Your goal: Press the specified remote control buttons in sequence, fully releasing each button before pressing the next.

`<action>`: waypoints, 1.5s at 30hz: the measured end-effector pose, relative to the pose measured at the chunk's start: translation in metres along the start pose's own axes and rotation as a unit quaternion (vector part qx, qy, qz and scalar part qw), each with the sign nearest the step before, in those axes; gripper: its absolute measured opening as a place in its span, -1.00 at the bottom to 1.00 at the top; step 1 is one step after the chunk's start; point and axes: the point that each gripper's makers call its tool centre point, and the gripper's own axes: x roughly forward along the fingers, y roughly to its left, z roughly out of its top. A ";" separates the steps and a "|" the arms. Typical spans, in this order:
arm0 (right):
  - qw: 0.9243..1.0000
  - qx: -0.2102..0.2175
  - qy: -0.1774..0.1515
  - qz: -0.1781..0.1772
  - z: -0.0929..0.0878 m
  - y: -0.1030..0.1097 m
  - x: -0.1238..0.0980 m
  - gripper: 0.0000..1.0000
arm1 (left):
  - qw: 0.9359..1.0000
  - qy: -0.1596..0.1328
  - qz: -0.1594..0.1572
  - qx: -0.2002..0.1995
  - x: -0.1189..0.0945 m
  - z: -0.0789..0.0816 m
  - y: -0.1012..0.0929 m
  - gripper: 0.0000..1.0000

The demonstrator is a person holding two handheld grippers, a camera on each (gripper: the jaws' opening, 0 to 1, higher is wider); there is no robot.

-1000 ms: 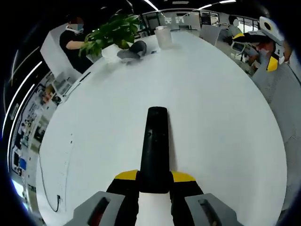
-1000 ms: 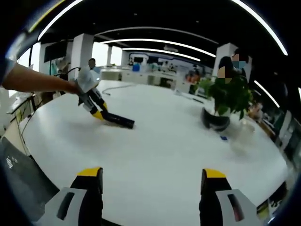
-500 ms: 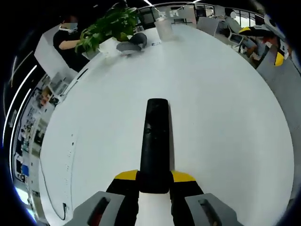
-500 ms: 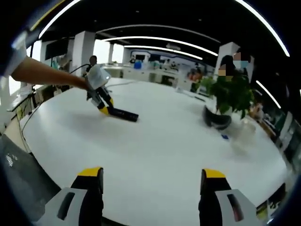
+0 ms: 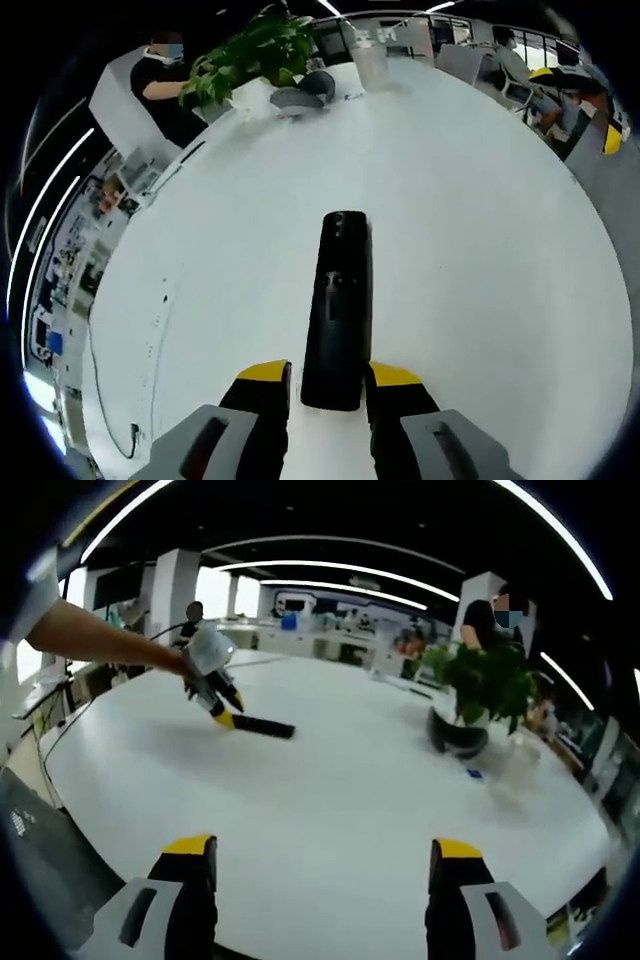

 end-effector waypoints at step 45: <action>0.995 0.019 -0.097 -0.001 0.034 -0.002 -0.014 0.98 | 0.884 -0.172 0.317 -0.299 -0.183 -0.018 -0.091 1.00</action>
